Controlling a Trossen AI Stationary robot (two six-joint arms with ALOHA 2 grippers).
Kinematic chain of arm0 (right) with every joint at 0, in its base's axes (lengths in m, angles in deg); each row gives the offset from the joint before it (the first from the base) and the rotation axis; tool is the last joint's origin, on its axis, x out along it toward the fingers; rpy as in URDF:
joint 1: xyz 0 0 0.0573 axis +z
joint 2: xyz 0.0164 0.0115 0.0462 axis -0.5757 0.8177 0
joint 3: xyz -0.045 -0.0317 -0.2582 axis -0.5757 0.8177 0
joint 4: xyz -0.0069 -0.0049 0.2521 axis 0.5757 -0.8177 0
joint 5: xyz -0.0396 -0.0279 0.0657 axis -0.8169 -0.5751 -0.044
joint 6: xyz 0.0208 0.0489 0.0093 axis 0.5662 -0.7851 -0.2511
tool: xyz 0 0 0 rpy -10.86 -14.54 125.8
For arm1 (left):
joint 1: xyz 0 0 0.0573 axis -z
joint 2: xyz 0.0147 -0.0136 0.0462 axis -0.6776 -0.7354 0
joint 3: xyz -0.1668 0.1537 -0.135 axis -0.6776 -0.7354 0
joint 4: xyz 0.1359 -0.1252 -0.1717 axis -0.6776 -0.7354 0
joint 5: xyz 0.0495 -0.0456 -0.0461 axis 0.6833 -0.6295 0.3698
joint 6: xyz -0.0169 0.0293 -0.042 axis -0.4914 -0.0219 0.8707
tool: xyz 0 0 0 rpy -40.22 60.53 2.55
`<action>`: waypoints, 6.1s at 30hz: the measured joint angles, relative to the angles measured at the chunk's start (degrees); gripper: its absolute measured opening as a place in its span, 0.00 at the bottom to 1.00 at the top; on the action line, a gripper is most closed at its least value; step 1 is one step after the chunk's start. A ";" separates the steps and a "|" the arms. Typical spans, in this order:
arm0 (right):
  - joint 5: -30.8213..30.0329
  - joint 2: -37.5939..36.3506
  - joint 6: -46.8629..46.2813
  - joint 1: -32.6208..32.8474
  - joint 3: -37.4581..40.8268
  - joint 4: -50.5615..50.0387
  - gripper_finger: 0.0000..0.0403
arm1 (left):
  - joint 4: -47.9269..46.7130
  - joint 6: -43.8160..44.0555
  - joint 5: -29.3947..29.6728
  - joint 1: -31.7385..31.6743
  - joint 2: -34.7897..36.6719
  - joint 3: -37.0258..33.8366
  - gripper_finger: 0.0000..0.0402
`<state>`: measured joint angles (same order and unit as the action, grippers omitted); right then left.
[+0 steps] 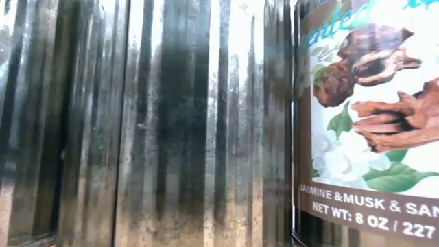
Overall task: Pick & Place candle stick holders
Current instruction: Put the green glass candle holder on the shelf, then put the left pink glass candle holder on the shelf
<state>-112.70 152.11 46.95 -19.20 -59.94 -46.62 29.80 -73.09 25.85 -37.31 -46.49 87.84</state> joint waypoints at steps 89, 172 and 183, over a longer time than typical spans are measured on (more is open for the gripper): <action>-1.09 -15.28 6.31 -8.23 5.73 13.82 0.69 | 11.55 10.53 11.82 -0.45 -0.06 0.02 0.99; 12.72 -16.13 11.73 -13.86 5.73 12.47 0.69 | -28.59 7.70 -24.52 -31.95 -82.88 55.15 0.93; 14.72 -16.13 11.27 -13.89 5.73 12.44 0.69 | -23.61 7.39 -25.09 -31.95 -86.73 55.15 0.83</action>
<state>-97.98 135.98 58.21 -33.08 -54.21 -34.17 6.19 -65.70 0.77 -69.27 -133.22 142.98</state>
